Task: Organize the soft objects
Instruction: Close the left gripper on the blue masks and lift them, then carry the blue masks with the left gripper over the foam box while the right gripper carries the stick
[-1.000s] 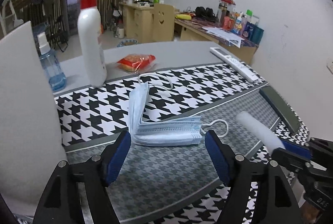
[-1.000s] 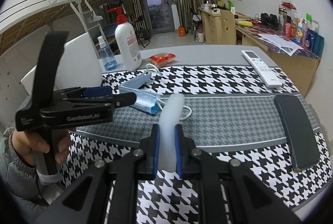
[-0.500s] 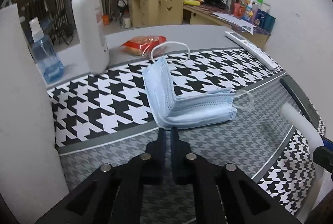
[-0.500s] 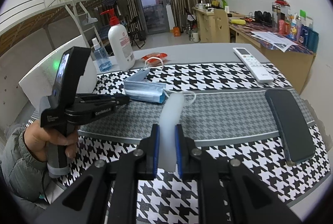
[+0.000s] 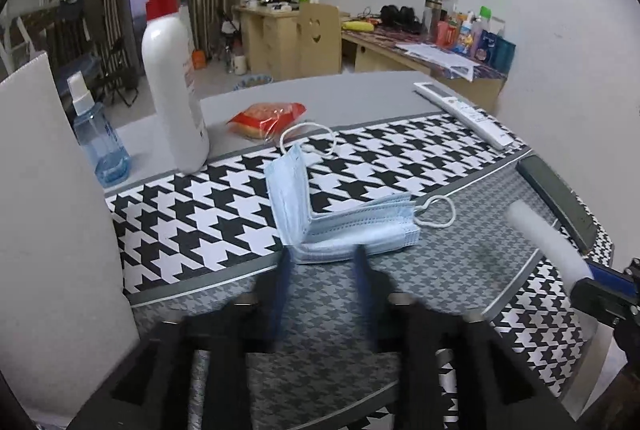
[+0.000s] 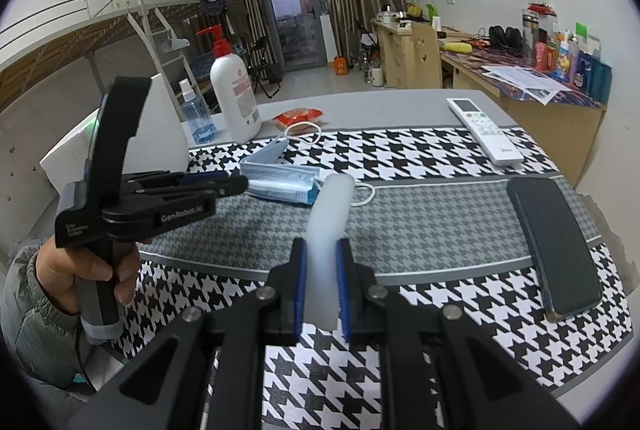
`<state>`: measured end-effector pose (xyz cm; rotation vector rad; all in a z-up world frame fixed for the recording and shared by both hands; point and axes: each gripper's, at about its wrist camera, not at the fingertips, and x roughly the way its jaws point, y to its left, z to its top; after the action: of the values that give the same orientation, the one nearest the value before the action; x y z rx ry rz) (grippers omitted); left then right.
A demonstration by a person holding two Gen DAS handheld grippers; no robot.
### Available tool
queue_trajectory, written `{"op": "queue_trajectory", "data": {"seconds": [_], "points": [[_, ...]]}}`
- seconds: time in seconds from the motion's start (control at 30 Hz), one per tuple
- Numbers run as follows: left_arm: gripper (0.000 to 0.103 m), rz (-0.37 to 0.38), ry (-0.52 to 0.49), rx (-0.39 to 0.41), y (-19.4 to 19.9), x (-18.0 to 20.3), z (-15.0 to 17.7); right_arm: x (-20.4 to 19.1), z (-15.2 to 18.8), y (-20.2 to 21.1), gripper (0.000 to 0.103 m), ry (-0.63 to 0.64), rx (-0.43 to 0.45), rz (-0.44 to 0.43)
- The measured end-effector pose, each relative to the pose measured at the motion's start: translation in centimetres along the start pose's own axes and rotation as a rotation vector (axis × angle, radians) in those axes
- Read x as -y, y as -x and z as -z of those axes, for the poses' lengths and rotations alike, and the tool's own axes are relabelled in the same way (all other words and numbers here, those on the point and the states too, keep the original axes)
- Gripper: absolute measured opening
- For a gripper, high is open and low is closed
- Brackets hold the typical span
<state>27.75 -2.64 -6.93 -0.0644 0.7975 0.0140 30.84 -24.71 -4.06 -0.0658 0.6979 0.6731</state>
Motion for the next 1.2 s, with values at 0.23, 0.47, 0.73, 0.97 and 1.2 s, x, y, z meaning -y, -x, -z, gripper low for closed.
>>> {"op": "queue_trajectory", "data": {"seconds": [0.23, 0.47, 0.73, 0.97, 1.2], "points": [[0.061, -0.010, -0.008, 0.014, -0.8, 0.4, -1.2, 0.7, -0.1, -0.2, 0.017, -0.010, -0.002, -0.005], [0.062, 0.005, -0.034, -0.020, -2.8, 0.8, -2.2, 1.7, 0.0, -0.7, 0.017, -0.024, -0.009, -0.011], [0.003, -0.010, -0.082, -0.078, -4.6, 1.7, -1.5, 2.3, 0.1, -0.6, 0.017, -0.040, -0.014, -0.003], [0.003, 0.010, -0.088, -0.043, -1.8, 1.8, -1.2, 1.4, -0.1, -0.1, 0.017, -0.014, -0.002, -0.005], [0.004, 0.012, -0.090, 0.017, 2.0, 1.8, -0.9, 0.3, -0.4, 0.8, 0.017, 0.011, 0.020, 0.001]]}}
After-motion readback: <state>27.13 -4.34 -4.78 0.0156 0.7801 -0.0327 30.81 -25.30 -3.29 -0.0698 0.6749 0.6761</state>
